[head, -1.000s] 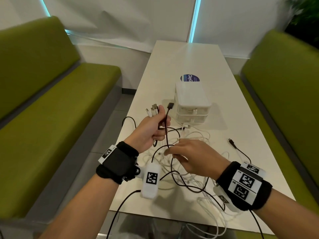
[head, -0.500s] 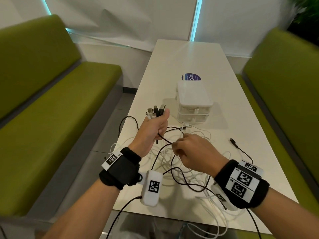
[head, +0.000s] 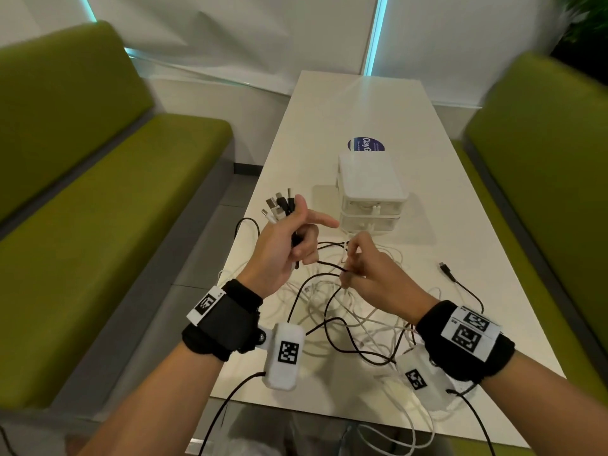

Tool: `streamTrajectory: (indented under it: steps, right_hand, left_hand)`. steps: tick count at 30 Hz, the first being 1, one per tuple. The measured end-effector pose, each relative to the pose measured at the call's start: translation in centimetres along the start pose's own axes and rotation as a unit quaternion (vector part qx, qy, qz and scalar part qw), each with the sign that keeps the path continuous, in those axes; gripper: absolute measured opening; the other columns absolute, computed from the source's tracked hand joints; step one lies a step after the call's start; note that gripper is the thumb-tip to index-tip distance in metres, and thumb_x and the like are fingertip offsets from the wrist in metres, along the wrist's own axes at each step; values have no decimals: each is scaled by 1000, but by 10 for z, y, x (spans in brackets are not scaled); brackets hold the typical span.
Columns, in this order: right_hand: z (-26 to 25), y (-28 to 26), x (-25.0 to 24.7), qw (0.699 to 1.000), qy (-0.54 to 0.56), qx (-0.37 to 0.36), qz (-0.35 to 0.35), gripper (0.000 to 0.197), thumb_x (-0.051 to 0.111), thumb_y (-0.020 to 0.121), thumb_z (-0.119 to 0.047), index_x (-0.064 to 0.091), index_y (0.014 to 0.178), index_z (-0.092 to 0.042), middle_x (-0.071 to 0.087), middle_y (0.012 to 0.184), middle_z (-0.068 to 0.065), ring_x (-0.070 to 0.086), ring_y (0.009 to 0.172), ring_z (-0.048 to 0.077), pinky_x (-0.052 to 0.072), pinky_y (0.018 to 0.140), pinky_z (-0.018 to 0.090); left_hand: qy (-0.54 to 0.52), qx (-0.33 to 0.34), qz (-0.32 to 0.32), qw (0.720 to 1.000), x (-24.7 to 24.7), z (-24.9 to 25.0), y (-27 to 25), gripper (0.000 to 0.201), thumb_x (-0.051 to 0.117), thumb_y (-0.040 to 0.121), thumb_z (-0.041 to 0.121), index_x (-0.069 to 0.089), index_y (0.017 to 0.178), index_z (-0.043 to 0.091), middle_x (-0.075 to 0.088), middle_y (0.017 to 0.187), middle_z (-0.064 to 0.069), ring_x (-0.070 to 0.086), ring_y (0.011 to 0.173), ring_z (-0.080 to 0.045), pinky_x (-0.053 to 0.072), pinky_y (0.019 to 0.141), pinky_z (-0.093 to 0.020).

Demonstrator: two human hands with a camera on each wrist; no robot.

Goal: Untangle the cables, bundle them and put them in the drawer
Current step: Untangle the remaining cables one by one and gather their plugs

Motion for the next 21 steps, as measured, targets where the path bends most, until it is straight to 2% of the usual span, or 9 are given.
streamTrajectory:
  steps: [4, 7, 9, 12, 14, 15, 17, 19, 21]
  right_hand:
    - [0, 7, 3, 993, -102, -29, -46, 19, 65, 92, -34, 54, 79, -27, 58, 67, -2, 52, 63, 14, 46, 65, 34]
    - [0, 10, 2, 987, -148, -38, -41, 34, 61, 94, -42, 59, 73, -16, 56, 63, 2, 49, 58, 16, 40, 60, 32]
    - [-5, 10, -7, 986, -156, -59, -2, 36, 61, 93, -42, 56, 65, -20, 54, 60, 0, 47, 57, 14, 37, 58, 31]
    - [-19, 6, -16, 985, -132, -103, 37, 23, 65, 91, -40, 65, 68, -36, 59, 61, -10, 50, 59, 14, 37, 56, 26]
    - [-20, 7, -20, 988, -109, -101, 40, 21, 64, 88, -47, 71, 75, -32, 64, 65, -10, 54, 62, 14, 43, 58, 29]
    - [-18, 9, -22, 988, -114, -98, 42, 33, 61, 87, -54, 70, 75, -24, 62, 62, -5, 53, 59, 14, 42, 58, 32]
    - [-15, 13, -24, 988, -108, -95, 49, 48, 56, 89, -54, 59, 66, -12, 51, 56, 0, 44, 53, 13, 37, 55, 34]
    - [-15, 15, -26, 989, -93, -102, 58, 46, 55, 95, -44, 51, 65, -9, 50, 59, 7, 45, 56, 17, 37, 57, 36]
    - [-13, 17, -26, 992, -68, -91, 61, 44, 52, 98, -40, 53, 70, -6, 59, 67, 13, 55, 64, 25, 45, 63, 40]
  left_hand:
    - [115, 17, -18, 993, 7, 4, -3, 56, 39, 98, 43, 72, 94, -2, 38, 54, -5, 27, 42, -9, 25, 43, -23]
    - [199, 15, -8, 980, 10, 2, -4, 48, 45, 94, 47, 75, 95, 9, 63, 74, -9, 30, 40, -8, 23, 45, -25]
    - [349, 8, 5, 937, 9, -3, -1, 46, 49, 95, 50, 74, 98, 13, 72, 88, -7, 37, 41, -5, 26, 46, -19]
    - [557, -19, -33, 830, 9, -15, 5, 49, 44, 98, 51, 68, 71, 17, 67, 65, -1, 44, 44, -7, 29, 46, -18]
    - [608, -18, -47, 792, 9, -14, 7, 50, 44, 99, 49, 52, 56, 24, 55, 54, 3, 45, 47, -10, 29, 46, -21]
    - [615, -12, -39, 788, 8, -10, 7, 49, 45, 99, 48, 49, 55, 25, 49, 51, 4, 42, 47, -10, 27, 46, -22]
    - [575, 5, 5, 818, -2, -2, 7, 48, 46, 99, 48, 56, 58, 24, 43, 46, 6, 35, 41, -9, 24, 45, -22]
    - [447, 24, 65, 892, -16, 4, 5, 46, 49, 98, 48, 60, 61, 23, 46, 50, 7, 30, 41, -9, 24, 47, -27]
    - [253, 40, 139, 957, -33, 13, 3, 36, 53, 98, 43, 60, 67, 25, 53, 60, 4, 32, 45, -9, 24, 46, -28]
Point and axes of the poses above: each hand's wrist, its own y-axis towards the middle knuckle, its own x-axis out of the palm, z = x × y, the point moved 8 cm from there along y, towards the middle knuckle
